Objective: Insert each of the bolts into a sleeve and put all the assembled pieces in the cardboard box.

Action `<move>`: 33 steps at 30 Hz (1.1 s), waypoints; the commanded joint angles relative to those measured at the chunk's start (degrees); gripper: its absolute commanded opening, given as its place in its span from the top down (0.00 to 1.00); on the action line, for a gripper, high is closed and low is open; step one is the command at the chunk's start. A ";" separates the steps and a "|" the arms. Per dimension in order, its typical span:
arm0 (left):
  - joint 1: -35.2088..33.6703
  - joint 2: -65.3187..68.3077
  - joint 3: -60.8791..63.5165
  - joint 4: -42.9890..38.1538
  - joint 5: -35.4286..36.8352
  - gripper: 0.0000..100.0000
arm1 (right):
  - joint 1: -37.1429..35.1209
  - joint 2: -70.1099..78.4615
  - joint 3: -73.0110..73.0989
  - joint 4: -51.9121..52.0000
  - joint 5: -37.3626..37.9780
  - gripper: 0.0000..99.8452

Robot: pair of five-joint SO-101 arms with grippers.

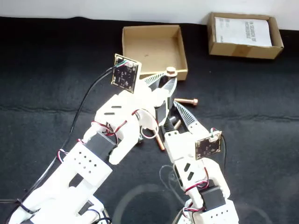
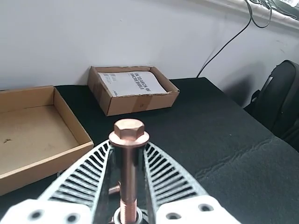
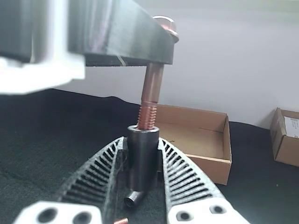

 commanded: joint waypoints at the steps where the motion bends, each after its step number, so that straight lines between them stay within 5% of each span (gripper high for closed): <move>1: 0.66 -0.40 -0.31 -0.26 0.18 0.99 | 0.57 0.04 8.13 -0.75 0.35 0.99; 13: 1.10 -0.66 2.15 10.99 0.09 0.98 | 0.66 -0.31 8.13 -0.84 0.53 0.99; 21: 4.00 -7.52 1.54 23.38 0.09 0.73 | 0.66 -0.31 8.13 -1.01 0.62 0.99; 33: 4.09 -24.22 -3.47 36.92 -0.09 0.75 | 1.10 0.04 8.13 -0.84 0.53 0.99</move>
